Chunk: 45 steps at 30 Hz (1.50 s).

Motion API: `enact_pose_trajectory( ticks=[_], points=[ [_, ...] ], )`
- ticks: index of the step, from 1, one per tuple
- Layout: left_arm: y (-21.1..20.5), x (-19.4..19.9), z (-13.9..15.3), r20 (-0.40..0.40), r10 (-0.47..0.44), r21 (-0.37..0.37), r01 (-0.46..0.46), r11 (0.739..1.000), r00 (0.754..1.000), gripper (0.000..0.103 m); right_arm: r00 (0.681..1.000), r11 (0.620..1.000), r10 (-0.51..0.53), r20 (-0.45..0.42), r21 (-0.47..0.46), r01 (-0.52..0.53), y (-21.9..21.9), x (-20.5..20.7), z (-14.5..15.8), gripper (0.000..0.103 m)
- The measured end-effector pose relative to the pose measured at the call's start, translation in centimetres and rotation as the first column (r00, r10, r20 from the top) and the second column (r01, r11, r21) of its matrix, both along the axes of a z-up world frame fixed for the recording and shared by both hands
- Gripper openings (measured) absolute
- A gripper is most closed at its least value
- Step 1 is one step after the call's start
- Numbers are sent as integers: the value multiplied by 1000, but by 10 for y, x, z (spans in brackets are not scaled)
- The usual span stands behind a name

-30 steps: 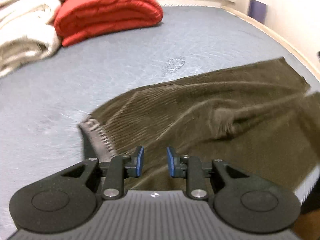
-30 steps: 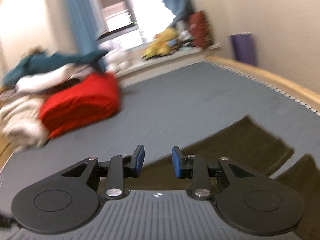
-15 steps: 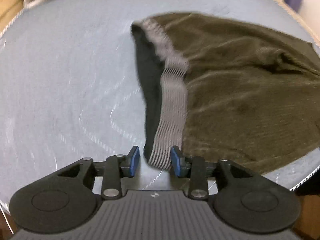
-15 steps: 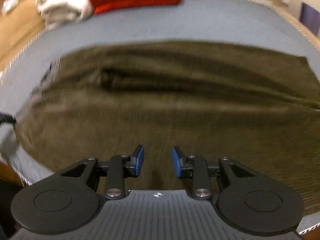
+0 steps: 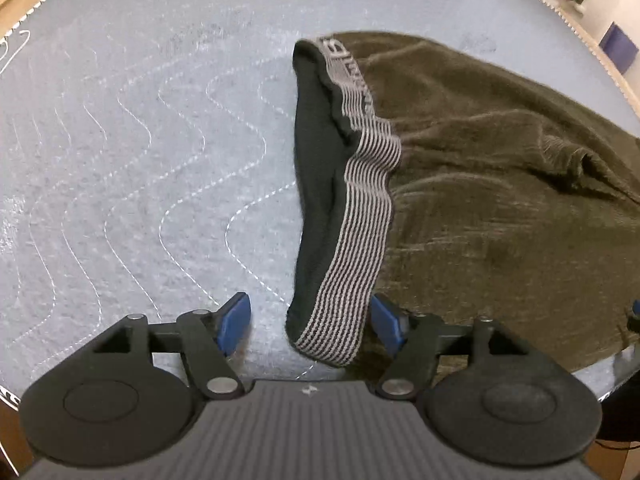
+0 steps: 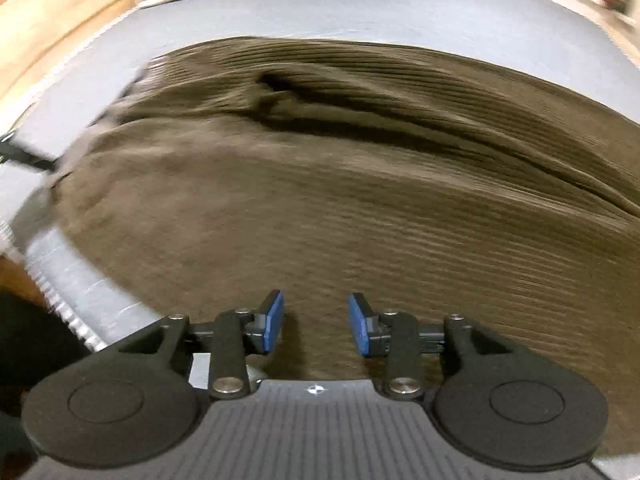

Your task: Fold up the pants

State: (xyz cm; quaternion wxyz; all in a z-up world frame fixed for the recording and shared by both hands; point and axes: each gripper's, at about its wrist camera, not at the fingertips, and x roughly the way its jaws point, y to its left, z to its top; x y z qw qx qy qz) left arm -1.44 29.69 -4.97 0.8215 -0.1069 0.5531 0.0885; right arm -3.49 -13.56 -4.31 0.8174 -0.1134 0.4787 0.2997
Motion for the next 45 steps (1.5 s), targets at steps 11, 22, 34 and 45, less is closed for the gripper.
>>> enact_pose_trajectory(
  ticks=[11, 22, 34, 45],
  points=[
    [-14, 15, -26, -86, -61, 9, 62, 998, 994, 70, 951, 949, 303, 60, -107, -295, 42, -40, -20, 45],
    [-21, 5, -16, -37, -125, 24, 125, 992, 992, 41, 898, 898, 418, 136, -213, -385, 52, -47, -25, 22],
    [-23, -14, 8, 50, -182, 103, 176, 979, 982, 52, 864, 865, 485, 132, -220, -452, 54, -45, -17, 14],
    [-75, 21, 3, 30, -372, 168, 363, 917, 928, 53, 993, 995, 99, 63, -8, -98, 20, 19, 4, 32]
  ],
)
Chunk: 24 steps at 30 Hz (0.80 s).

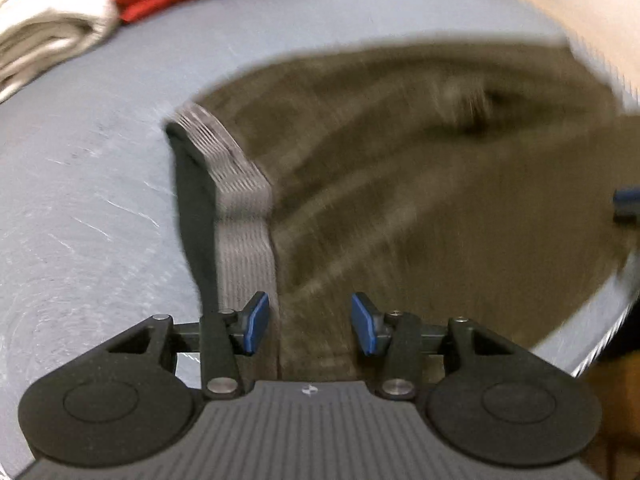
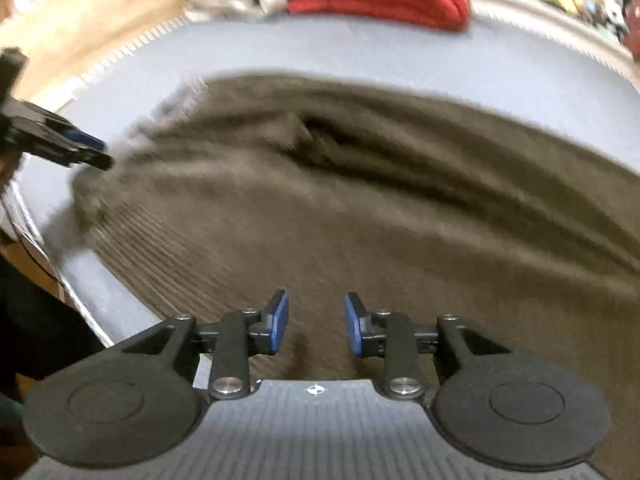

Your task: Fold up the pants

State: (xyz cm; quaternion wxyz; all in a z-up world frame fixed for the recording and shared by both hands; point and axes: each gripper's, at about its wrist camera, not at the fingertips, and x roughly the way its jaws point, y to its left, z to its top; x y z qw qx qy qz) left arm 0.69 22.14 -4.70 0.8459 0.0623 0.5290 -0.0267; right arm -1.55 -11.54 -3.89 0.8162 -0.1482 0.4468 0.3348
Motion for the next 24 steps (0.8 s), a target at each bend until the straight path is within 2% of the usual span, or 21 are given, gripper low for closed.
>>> enact_pose_trajectory(
  ticks=[1, 3, 6, 8, 10, 14, 19, 21, 24],
  points=[
    [-5, 1, -11, -48, -18, 23, 19, 1000, 999, 54, 1000, 999, -10, -22, -49, 9, 1, 3, -9, 32],
    [-9, 2, -15, -55, -37, 50, 40, 998, 998, 56, 998, 991, -21, -57, -131, 14, 1, 5, -26, 33],
    [-1, 5, -11, -51, 17, 2, -17, 1000, 999, 56, 998, 990, -17, -60, -142, 9, 1, 8, -28, 34],
    [-1, 8, -1, 4, 28, 1, -28, 1000, 1000, 56, 998, 994, -38, -45, -105, 33, -2, 11, -21, 34],
    [3, 10, 7, 55, 53, -32, -51, 998, 997, 56, 998, 996, -63, -15, -58, 62, -5, 13, -11, 34],
    [5, 12, 20, 147, 91, -28, -88, 996, 985, 57, 985, 990, -140, 103, 51, 135, -15, 21, 19, 34],
    [3, 17, 35, 250, 140, -26, -138, 990, 958, 57, 933, 961, -240, 270, 202, 188, -40, 33, 80, 34],
    [-1, 19, 39, 293, 152, -12, -156, 988, 944, 57, 911, 940, -289, 295, 266, 212, -55, 43, 106, 35],
    [-6, 24, 42, 323, 153, 14, -166, 986, 934, 57, 880, 908, -355, 316, 340, 244, -82, 61, 140, 45]
  ],
)
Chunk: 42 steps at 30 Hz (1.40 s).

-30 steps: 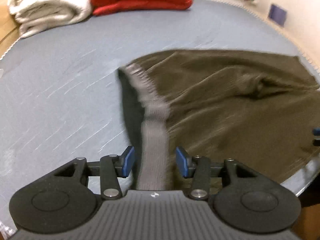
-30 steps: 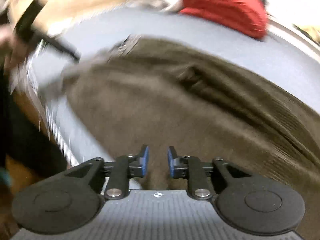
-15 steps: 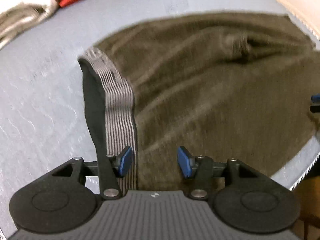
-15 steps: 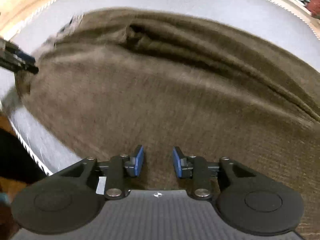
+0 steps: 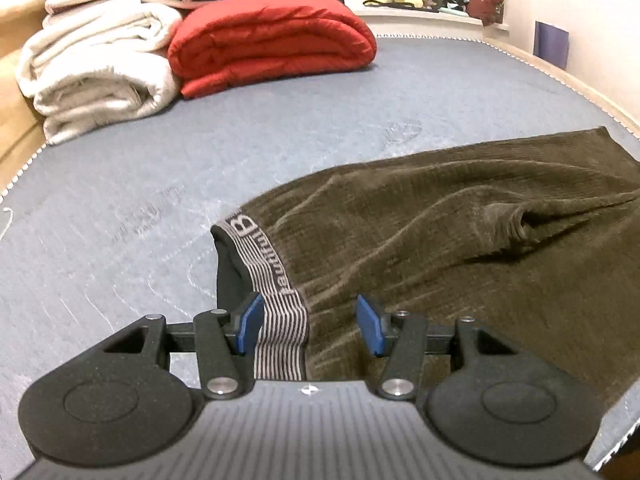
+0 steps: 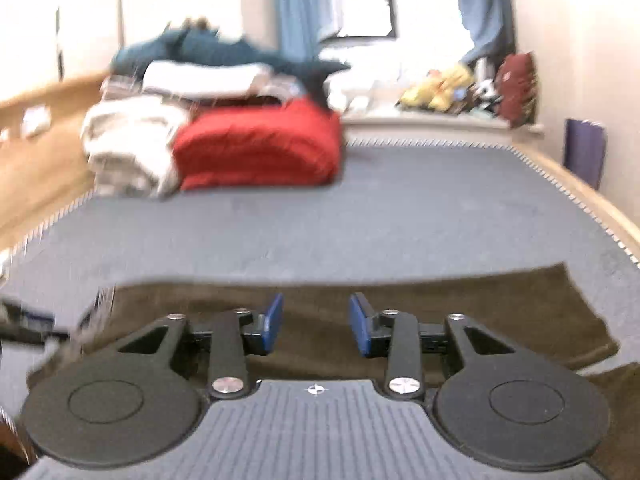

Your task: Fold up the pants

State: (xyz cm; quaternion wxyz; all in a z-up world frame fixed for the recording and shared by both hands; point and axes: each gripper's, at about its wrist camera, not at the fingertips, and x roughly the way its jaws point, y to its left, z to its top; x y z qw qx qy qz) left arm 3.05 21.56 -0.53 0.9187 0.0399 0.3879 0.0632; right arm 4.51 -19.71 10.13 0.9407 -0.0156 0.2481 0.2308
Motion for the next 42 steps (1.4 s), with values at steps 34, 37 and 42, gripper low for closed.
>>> enact_pose_trajectory(
  ticks=[34, 37, 42],
  points=[
    [30, 173, -36, 44, 112, -168, -103, 980, 993, 41, 972, 986, -166, -167, -33, 163, -40, 92, -63, 47],
    [40, 194, -48, 36, 125, -155, -117, 981, 992, 70, 970, 986, -166, -180, -49, 160, -40, 96, -66, 47],
    [55, 219, -74, -28, 122, -112, -125, 986, 992, 84, 967, 985, -164, -194, -90, 148, -36, 101, -71, 47]
  ],
)
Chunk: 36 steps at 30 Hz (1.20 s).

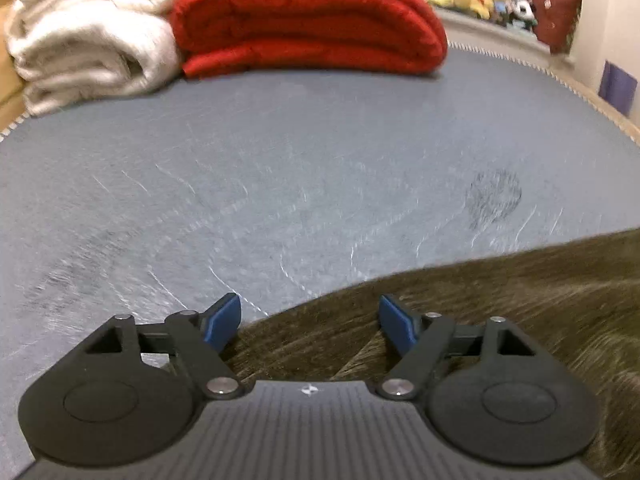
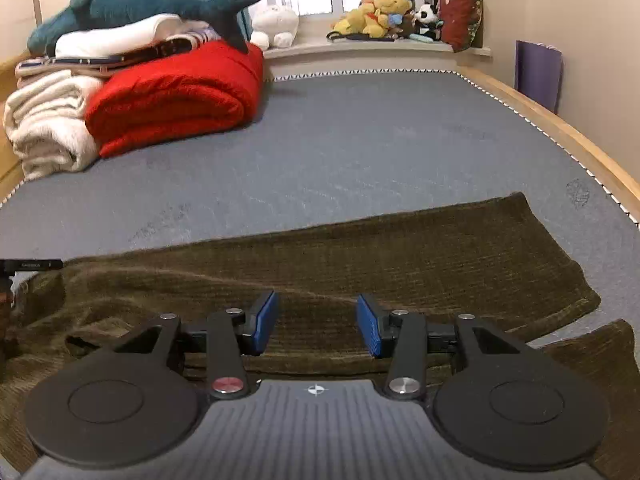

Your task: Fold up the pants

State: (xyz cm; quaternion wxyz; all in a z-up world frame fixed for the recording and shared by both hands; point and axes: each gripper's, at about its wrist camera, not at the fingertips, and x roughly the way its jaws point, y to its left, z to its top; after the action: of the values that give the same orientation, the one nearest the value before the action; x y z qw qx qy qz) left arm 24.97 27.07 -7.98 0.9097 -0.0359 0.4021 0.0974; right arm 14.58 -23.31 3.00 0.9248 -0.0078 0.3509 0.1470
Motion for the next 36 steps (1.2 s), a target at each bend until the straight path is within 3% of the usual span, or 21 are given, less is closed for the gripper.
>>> enact_pose_trajectory(
  ticks=[6, 8, 10, 12, 15, 17, 23, 28, 33, 36],
  points=[
    [17, 15, -15, -31, -24, -79, 22, 997, 999, 85, 1000, 1000, -6, -29, -18, 6, 4, 8, -6, 47],
    [15, 16, -15, -30, -39, -71, 36, 997, 999, 82, 1000, 999, -5, -30, -33, 4, 7, 9, -6, 47],
    [13, 16, -13, -29, -73, -69, 71, 995, 997, 70, 1000, 999, -5, -29, -32, 4, 8, 10, -6, 47],
    [9, 15, -10, -21, -127, -84, 125, 989, 992, 32, 999, 1000, -8, -34, -30, 7, 8, 11, -5, 47],
    [-7, 12, -3, -30, -175, 0, 175, 985, 984, 17, 1000, 999, -5, -26, -41, 4, 8, 9, -3, 46],
    [-14, 7, 4, -20, -177, 31, 178, 984, 984, 12, 1000, 999, -11, -21, -50, 10, 6, 7, -1, 46],
    [-40, -31, 53, 20, -194, 94, 191, 977, 981, 7, 998, 997, -58, -6, -45, 58, -10, -1, 6, 46],
    [-79, -105, 91, -10, -272, 118, 271, 955, 962, 6, 994, 994, -106, -17, -26, 105, -26, -13, 2, 46],
    [-105, -208, 101, -17, -337, 78, 337, 938, 941, 5, 989, 990, -143, -46, -1, 143, -40, -28, -3, 46],
    [-118, -249, 90, -75, -344, 33, 347, 937, 936, 6, 988, 989, -145, -52, 1, 146, -47, -37, -5, 46]
  ],
)
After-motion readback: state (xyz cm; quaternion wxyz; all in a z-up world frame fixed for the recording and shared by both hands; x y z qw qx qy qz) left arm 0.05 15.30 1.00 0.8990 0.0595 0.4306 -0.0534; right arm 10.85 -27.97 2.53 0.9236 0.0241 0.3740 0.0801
